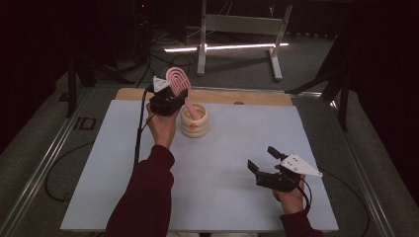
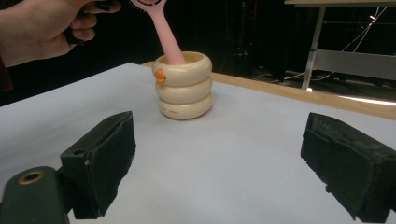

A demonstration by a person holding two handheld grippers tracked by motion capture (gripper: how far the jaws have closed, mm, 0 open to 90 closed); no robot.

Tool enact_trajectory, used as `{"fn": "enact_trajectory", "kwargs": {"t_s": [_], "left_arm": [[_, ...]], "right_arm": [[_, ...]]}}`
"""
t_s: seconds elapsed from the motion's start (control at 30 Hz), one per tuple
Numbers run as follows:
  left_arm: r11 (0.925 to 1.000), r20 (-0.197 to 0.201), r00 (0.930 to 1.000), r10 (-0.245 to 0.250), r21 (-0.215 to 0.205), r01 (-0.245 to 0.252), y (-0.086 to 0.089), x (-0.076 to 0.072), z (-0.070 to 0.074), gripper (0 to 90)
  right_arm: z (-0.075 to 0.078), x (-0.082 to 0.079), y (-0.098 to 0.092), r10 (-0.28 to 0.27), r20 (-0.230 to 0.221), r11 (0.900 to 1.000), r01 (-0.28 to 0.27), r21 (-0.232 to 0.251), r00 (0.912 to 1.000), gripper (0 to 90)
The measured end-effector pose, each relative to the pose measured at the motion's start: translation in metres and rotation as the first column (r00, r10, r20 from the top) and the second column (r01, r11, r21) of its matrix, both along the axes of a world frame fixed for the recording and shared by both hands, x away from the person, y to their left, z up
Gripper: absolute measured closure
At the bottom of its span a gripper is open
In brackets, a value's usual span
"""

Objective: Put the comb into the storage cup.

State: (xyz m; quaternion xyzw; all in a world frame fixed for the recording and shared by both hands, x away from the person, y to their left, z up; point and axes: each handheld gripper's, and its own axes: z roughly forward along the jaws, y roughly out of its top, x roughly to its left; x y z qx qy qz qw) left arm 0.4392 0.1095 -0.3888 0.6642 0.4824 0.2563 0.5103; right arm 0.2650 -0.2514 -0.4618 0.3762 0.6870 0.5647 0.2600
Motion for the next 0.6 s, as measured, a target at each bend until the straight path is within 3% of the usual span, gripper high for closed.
{"fn": "enact_trajectory", "kwargs": {"t_s": [0.6], "left_arm": [[1.0, -0.011, 0.9999, -0.003, 0.0, 0.003, -0.0031, 0.0027, -0.0069, 65.0]], "right_arm": [[-0.0013, 0.0006, 0.0015, 0.003, -0.003, 1.0, -0.003, -0.002, 1.0, 9.8]]}}
